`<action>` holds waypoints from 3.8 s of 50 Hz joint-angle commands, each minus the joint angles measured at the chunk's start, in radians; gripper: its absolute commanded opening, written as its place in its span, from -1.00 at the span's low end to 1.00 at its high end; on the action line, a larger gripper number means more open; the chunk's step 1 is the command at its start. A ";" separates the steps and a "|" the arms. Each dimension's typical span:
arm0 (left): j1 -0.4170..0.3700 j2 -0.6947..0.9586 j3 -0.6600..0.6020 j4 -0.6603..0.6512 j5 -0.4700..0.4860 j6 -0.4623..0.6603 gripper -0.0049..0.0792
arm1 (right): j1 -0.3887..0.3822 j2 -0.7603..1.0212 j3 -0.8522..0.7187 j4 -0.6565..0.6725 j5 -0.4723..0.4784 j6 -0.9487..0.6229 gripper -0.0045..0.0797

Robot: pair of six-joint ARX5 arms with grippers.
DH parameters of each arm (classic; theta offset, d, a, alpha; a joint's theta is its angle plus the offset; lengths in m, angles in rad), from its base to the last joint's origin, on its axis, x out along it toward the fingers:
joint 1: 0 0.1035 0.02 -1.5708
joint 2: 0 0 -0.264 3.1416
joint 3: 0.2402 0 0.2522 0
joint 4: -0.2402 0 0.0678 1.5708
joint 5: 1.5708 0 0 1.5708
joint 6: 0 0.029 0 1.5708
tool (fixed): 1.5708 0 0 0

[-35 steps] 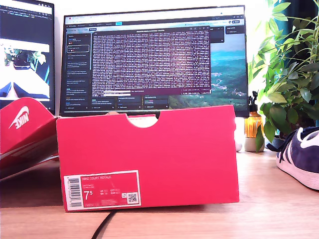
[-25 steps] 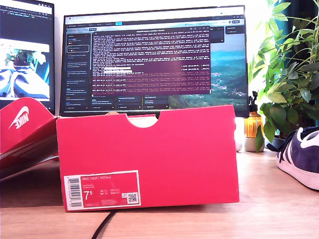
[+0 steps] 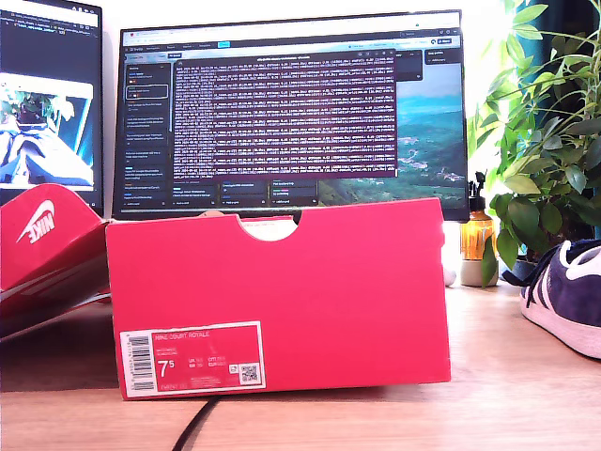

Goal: Pack the blue shoes by picking the first shoe and placing it inside the red shoebox, left side, then picking and rotating the second shoe and placing it in the shoebox

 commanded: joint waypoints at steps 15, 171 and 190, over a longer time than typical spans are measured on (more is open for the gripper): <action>-0.003 -0.008 -0.023 0.031 0.074 -0.095 -0.91 | 0.003 -0.006 0.002 0.018 -0.037 0.139 -0.92; -0.800 1.368 0.833 -0.468 -0.478 0.855 -0.93 | 0.162 1.695 1.096 -0.675 -0.341 0.102 -0.93; -0.800 1.368 0.833 -0.469 -0.478 0.855 -0.93 | 0.222 1.662 1.225 -0.785 -0.404 0.105 -0.92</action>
